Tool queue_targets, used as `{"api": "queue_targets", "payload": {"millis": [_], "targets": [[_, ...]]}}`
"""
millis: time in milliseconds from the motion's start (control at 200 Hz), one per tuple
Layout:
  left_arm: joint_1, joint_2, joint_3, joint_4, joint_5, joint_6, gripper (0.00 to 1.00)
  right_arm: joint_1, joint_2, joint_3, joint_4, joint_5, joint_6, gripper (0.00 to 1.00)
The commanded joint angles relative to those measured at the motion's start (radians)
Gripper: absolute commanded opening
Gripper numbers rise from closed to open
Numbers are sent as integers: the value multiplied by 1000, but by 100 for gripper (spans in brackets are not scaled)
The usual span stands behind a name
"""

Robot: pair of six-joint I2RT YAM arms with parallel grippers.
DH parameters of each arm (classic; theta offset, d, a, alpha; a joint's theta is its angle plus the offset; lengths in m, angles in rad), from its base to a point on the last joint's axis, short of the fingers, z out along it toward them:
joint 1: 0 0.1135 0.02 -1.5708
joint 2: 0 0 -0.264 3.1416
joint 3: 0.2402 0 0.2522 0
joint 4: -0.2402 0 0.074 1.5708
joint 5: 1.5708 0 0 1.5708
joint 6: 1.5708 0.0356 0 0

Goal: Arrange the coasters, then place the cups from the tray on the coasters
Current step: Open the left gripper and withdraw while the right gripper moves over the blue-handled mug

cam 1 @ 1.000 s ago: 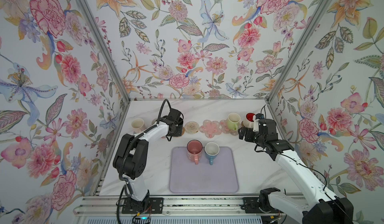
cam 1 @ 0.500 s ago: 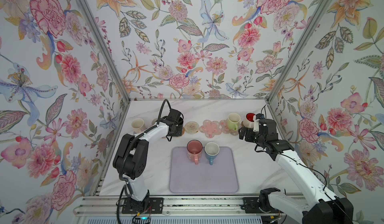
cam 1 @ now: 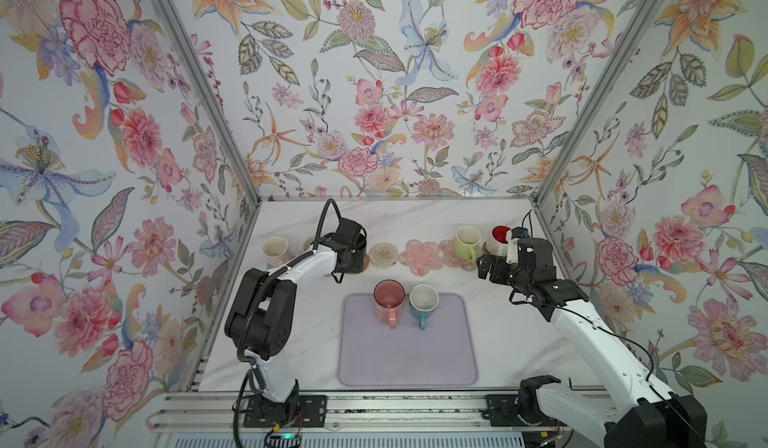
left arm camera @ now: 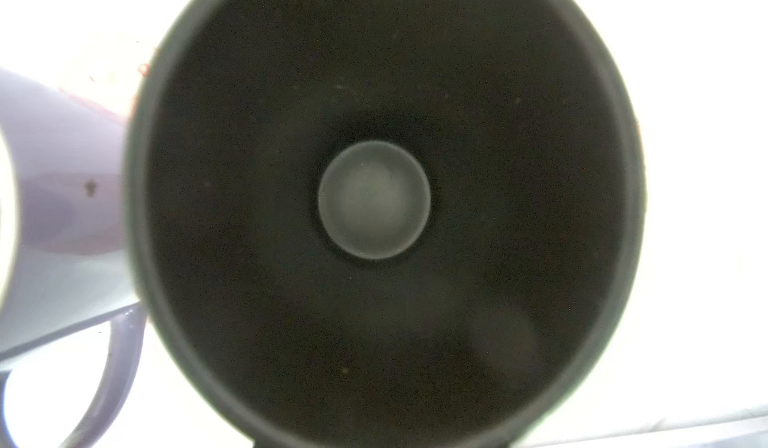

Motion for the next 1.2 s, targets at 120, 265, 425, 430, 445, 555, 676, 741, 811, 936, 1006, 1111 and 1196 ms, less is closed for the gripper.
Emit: {"api": "queue_targets", "payload": {"millis": [120,265,425,430,445,555,676,741,811,936,1006,1111,1196], "targets": [[12,-85,-16,-25,-41,-9,63,-5,-12,-12,-6,-11,7,99],[12,-203,-55,-13,-39,-24,78,-5,-13,-10,-7,-11,8,99],[11,-452,-213,18,-59,-66,99,-6,-17,-11,-12,-13,8,99],[11,-461,-220,19,-60,-68,99,-6,-18,-11,-12,-14,8,99],[11,-488,-242,21,-64,-74,99,-6,-19,-12,-12,-15,8,99],[12,-710,-417,55,-75,-120,99,-5,-18,-13,-9,-16,7,99],[12,-924,-563,55,-82,-138,99,-5,2,-8,-3,-23,15,99],[12,-996,-604,35,-88,-140,99,-6,19,2,-17,-22,27,99],[12,-1039,-624,11,-87,-143,99,2,26,14,-43,-22,36,99],[12,-1093,-667,8,-66,-162,99,40,-15,1,-76,-11,58,99],[11,-1119,-687,24,-64,-168,99,78,-55,-13,-106,10,83,99],[12,-1140,-694,27,-74,-169,99,154,-120,-43,-157,46,140,99],[12,-1143,-695,28,-86,-168,99,232,-168,-67,-191,88,193,99]]}}
